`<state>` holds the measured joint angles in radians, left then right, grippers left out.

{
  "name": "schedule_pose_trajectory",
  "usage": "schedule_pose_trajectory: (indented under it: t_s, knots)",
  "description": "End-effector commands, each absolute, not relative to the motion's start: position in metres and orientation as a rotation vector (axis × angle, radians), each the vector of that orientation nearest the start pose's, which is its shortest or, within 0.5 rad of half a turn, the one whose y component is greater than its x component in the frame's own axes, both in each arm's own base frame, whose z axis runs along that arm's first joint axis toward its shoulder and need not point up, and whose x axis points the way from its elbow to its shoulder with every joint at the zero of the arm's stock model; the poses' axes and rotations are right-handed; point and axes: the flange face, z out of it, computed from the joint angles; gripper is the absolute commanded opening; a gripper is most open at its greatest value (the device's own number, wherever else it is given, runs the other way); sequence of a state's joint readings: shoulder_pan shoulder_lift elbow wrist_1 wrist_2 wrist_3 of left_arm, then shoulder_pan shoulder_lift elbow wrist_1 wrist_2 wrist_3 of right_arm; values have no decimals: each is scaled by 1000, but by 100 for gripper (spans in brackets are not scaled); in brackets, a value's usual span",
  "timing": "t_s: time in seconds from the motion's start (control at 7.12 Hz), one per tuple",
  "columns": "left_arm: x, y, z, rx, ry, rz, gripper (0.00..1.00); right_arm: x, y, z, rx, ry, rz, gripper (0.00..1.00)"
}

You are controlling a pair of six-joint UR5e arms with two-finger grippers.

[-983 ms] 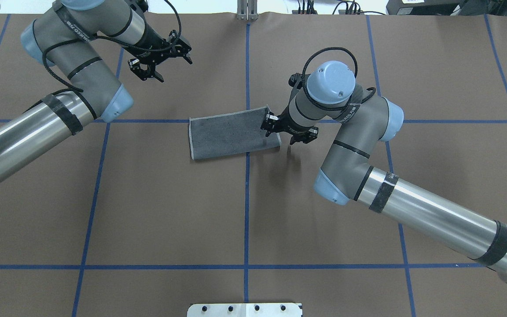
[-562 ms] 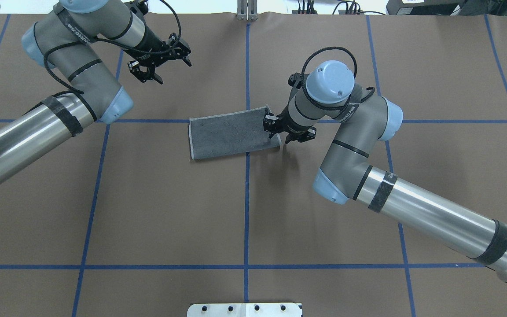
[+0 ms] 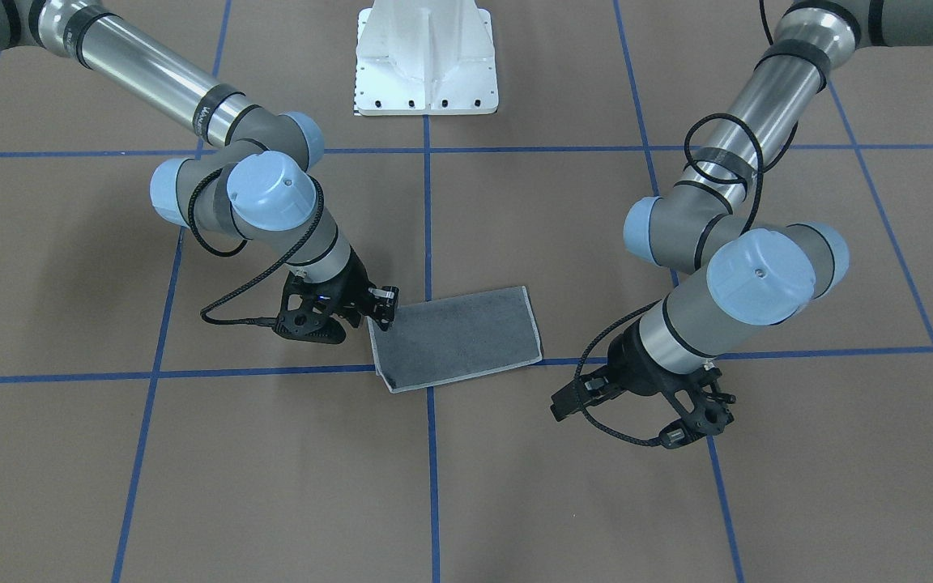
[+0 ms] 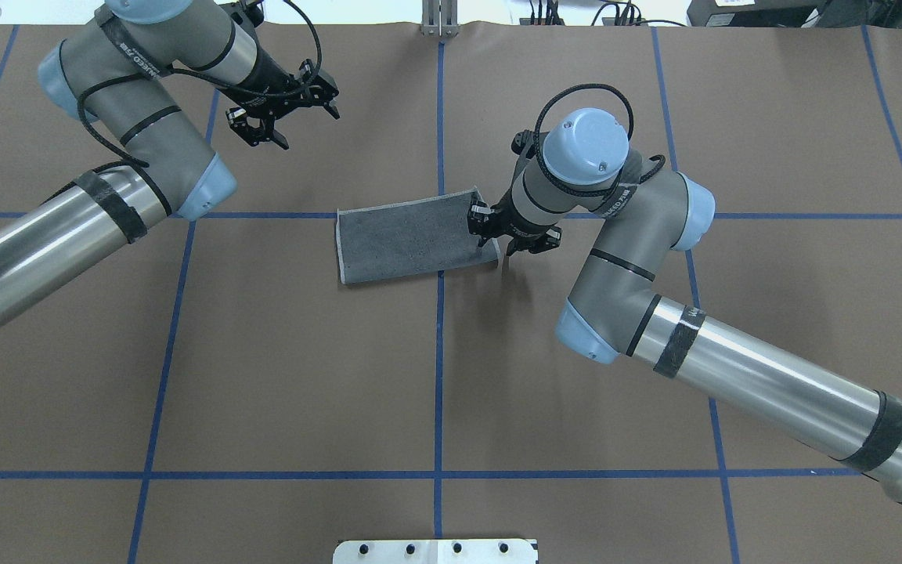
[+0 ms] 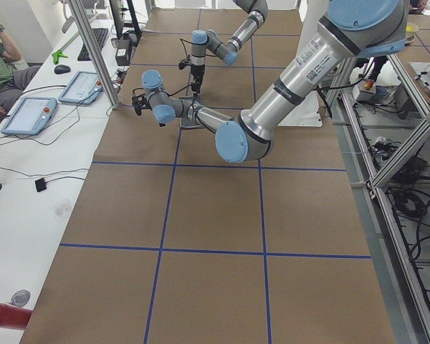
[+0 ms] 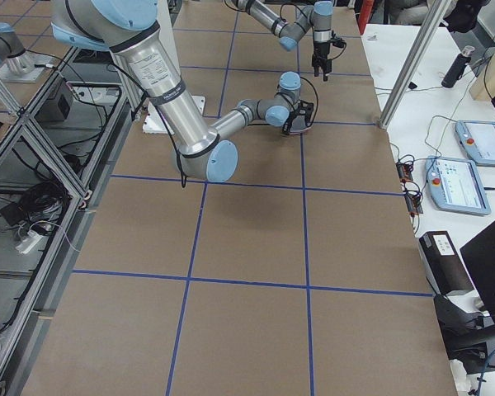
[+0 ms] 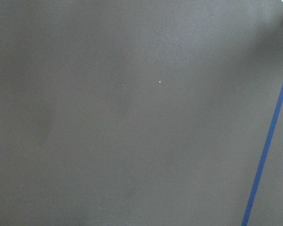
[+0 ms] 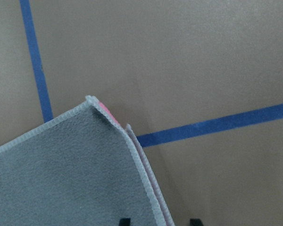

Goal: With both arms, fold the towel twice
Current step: 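Lift the strip end and fold it toward the robot over the strip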

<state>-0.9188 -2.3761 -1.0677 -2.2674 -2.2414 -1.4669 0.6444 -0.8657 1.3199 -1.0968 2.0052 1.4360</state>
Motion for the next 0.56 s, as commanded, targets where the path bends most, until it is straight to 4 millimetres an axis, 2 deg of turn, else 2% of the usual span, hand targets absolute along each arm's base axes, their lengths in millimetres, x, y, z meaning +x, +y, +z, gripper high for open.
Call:
schedule_pose_trajectory:
  t_s: [0.0,0.14,0.42]
  knots:
    - [429,-680,299,-65,1139,-391,100,-553,-530,290,-28,-997,265,33]
    - [428,-680,299,-65,1138,-393,100,-553,-530,290,-24,-996,257,2]
    - [426,-682,298,-64,1137,-396,100,-554,-529,290,-19,-998,243,0]
